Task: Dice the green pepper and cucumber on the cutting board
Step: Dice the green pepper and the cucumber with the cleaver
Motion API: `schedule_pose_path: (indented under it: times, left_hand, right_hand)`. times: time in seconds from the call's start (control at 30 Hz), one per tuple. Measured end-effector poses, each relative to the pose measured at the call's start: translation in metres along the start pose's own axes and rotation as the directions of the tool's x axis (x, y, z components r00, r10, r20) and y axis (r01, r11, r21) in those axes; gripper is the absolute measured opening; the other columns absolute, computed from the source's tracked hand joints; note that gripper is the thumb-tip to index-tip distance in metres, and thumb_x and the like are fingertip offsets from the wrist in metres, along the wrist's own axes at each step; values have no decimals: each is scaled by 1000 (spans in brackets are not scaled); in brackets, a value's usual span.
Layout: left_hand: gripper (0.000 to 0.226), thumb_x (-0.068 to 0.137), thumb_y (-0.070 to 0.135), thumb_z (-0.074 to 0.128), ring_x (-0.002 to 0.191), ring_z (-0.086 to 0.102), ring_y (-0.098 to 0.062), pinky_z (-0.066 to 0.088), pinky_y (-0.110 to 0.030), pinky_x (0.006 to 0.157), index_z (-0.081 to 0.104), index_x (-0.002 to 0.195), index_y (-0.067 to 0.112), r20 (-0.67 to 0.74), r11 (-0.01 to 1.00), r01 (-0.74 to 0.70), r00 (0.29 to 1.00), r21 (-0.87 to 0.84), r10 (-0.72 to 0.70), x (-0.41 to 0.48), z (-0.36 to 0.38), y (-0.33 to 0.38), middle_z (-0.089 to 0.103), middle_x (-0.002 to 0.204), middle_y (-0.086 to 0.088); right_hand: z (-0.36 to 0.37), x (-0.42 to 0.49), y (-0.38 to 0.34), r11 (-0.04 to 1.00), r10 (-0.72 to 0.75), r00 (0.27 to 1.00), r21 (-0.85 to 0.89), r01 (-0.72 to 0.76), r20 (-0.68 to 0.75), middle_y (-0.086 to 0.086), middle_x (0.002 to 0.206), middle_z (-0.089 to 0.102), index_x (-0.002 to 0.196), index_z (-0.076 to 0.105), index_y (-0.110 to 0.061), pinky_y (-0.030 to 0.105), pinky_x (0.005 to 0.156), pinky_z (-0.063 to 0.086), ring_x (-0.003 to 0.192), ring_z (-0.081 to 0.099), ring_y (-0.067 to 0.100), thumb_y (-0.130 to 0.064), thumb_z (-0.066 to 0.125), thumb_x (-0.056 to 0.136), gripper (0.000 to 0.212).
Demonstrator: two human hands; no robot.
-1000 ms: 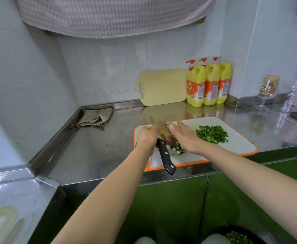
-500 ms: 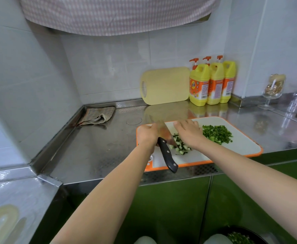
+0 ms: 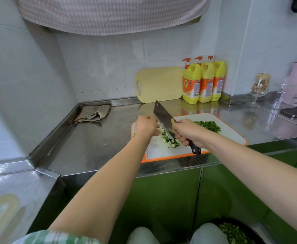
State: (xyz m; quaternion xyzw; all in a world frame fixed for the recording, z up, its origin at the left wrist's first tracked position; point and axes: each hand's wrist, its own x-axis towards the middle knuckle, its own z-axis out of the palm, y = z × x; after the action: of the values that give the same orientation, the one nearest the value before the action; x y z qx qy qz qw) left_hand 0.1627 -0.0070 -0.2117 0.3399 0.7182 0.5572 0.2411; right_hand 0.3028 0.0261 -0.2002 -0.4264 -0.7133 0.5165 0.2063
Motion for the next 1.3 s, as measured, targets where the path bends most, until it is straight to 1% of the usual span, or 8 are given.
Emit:
schedule_pose_path:
  times: [0.1,0.13,0.23,0.33,0.47,0.73,1.13,1.3]
  left_hand:
    - [23,90,18,45,78,54,-31,43,-31,64,58,72,13,-108,883,-77,984,463,142,-1,-18,-18,61,81,-14]
    - [20,90,19,46,93,54,-35,42,-33,73,64,82,14,-119,831,-67,980,552,158,-3,-21,-25,60,95,-16]
    - [38,94,28,48,123,39,-36,35,-37,97,53,129,15,-119,699,5,986,716,115,-6,-27,-40,46,131,-17]
    - [44,93,29,49,122,39,-36,35,-39,97,43,133,14,-63,606,5,995,795,74,-5,-27,-53,45,132,-18]
    - [38,92,23,51,118,42,-36,39,-39,92,45,127,10,-39,572,-23,995,820,95,1,-23,-63,46,128,-19]
    - [42,86,13,53,112,45,-34,35,-32,82,49,128,13,34,632,-128,987,764,159,17,-19,-70,52,122,-19]
    - [45,89,19,58,115,50,-32,40,-31,90,50,133,15,52,715,-177,980,676,194,20,-1,-68,49,128,-16]
    - [45,88,19,58,113,51,-32,41,-32,89,51,132,16,59,720,-178,981,671,187,16,1,-67,49,128,-15]
  right_hand:
    - [3,-8,5,994,75,996,73,-78,54,3,63,34,105,46,-9,17,32,23,45,26,10,-18,38,103,11]
    - [7,-10,7,990,103,992,90,-110,74,3,63,34,108,45,-10,16,31,24,44,27,9,-19,38,104,12]
    - [16,-9,17,979,175,976,86,-187,126,1,61,36,109,44,-8,15,30,26,37,31,6,-18,37,104,14]
    - [10,-4,25,978,203,975,32,-207,88,2,62,36,119,45,-4,15,30,25,40,30,7,-15,36,103,21]
    - [-11,4,30,967,253,967,27,-253,20,2,63,33,133,41,-2,14,29,23,40,27,6,-17,33,105,33]
    - [-19,20,29,969,245,967,-29,-247,-72,4,64,37,128,45,0,18,35,23,48,28,11,-17,35,104,31]
    - [-7,5,30,991,131,990,-32,-129,57,3,66,34,116,44,-12,16,33,24,48,27,10,-18,35,104,16]
    - [-19,15,40,984,170,982,-38,-173,-80,5,65,36,128,45,-5,20,36,25,49,29,12,-15,34,104,29]
